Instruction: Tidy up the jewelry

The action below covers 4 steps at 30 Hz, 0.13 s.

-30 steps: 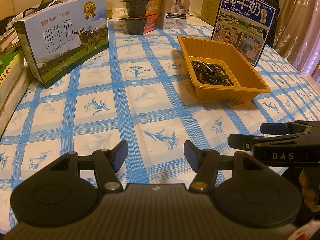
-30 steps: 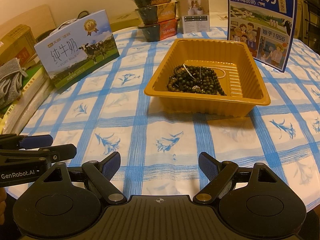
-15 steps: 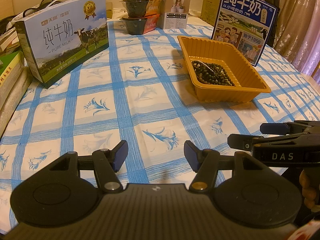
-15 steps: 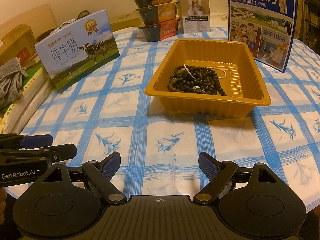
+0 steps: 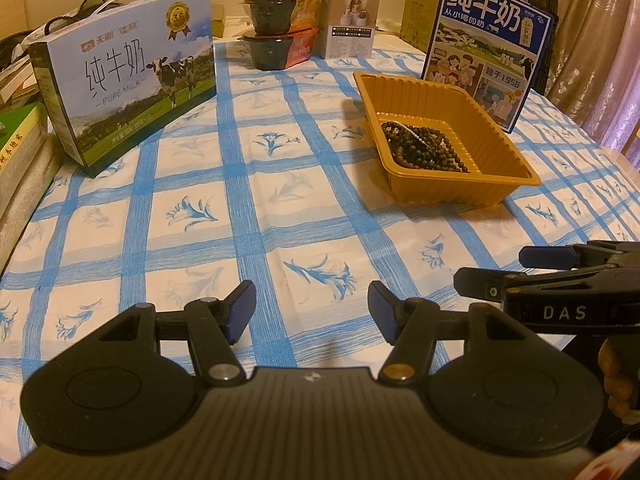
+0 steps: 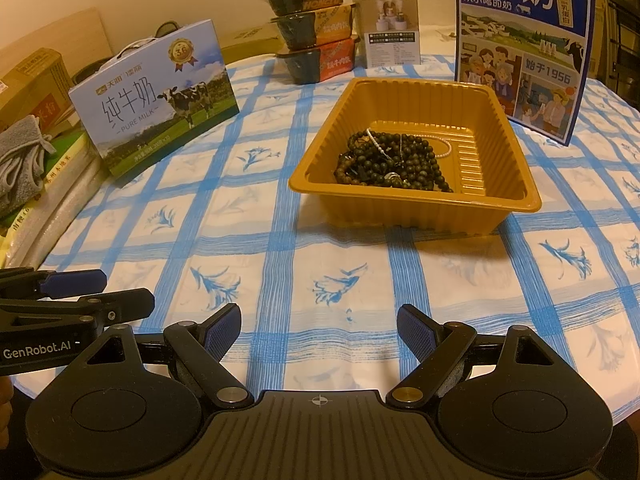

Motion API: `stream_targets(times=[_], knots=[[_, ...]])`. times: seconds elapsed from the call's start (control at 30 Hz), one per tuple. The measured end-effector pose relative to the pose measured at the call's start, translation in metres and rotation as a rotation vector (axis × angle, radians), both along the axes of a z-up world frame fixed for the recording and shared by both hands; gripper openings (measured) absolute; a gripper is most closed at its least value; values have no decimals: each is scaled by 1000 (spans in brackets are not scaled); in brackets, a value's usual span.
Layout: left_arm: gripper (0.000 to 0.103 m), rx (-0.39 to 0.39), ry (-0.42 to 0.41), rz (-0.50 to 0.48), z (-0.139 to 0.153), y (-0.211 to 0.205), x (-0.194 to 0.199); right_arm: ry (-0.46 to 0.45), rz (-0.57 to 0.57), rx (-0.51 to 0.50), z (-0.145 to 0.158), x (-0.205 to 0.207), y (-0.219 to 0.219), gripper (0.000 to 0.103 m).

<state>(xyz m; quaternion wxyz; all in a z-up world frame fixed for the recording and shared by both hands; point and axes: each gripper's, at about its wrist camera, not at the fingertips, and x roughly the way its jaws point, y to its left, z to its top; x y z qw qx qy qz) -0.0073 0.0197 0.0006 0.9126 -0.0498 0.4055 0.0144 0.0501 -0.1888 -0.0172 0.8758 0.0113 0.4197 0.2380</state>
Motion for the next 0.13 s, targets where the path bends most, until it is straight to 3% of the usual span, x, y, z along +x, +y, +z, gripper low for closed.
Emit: stream_targets(times=[0.13], knots=[[63,2,1,4,0,0,0,0,0,0,0,-1,0,85]])
